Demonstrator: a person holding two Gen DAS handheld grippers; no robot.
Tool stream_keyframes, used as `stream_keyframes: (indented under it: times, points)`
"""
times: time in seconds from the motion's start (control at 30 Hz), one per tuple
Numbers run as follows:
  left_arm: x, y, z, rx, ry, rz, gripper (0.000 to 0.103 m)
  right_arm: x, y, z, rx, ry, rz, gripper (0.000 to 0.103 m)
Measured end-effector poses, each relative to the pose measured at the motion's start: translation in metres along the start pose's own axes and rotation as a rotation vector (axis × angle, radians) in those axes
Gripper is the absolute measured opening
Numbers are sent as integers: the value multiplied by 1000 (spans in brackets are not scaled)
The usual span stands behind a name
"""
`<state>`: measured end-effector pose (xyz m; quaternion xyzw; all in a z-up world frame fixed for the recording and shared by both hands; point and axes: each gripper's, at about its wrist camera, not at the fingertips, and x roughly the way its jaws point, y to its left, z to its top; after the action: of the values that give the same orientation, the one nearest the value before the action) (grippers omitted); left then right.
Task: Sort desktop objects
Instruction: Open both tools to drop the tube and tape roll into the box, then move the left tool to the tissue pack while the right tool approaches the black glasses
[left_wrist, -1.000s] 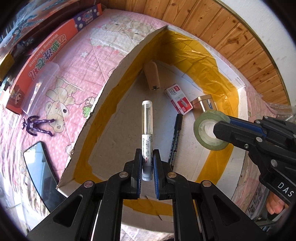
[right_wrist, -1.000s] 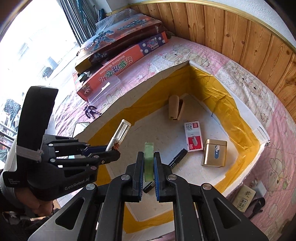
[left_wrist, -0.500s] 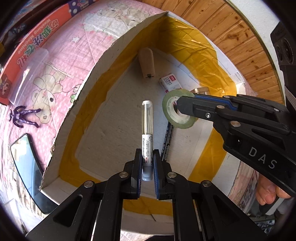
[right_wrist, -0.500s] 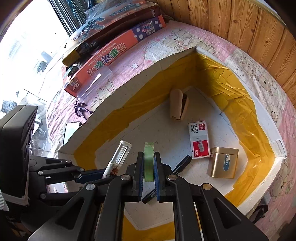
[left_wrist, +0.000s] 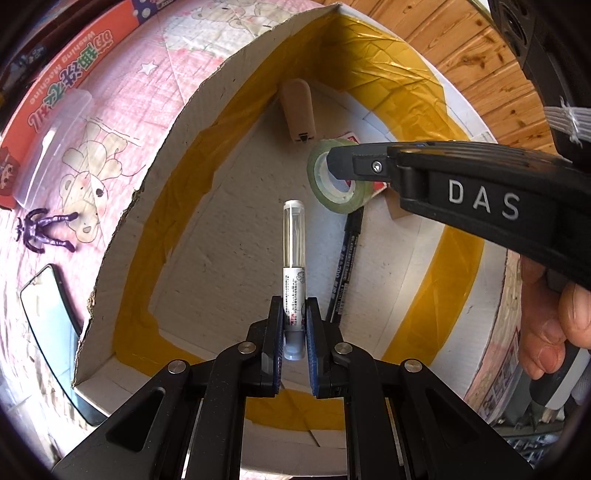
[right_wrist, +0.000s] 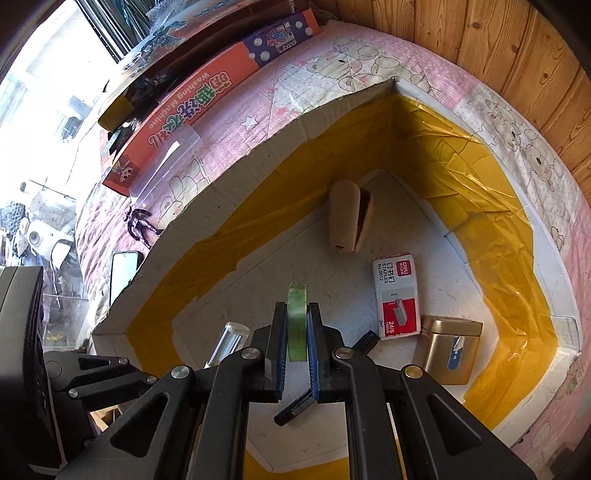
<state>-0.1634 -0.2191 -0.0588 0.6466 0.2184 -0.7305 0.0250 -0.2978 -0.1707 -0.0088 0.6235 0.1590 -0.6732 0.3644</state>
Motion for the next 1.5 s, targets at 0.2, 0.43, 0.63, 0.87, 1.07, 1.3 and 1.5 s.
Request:
stream_keyframes:
  times: [0.2, 0.43, 0.63, 0.87, 1.07, 1.3, 1.5]
  points:
    - [4, -2, 2, 11, 21, -8, 11, 9, -7, 7, 30, 29, 10, 11]
    - [12, 2, 3, -7, 64, -18, 11, 17, -15, 10, 81, 52, 29, 11]
    - [6, 6, -1, -16, 46, 19, 27, 11, -19, 6, 114, 33, 21, 18]
    - [-16, 0, -16, 2, -5, 28, 31, -32, -13, -22, 105, -64, 22, 26]
    - [-42, -12, -32, 45, -83, 28, 34, -75, -7, -75, 64, -201, 8, 35]
    - [-78, -58, -54, 174, -237, 20, 36, -126, -8, -162, 64, -424, -18, 36]
    - [-95, -110, -72, 329, -274, -37, 39, -147, -41, -232, 234, -573, -8, 36]
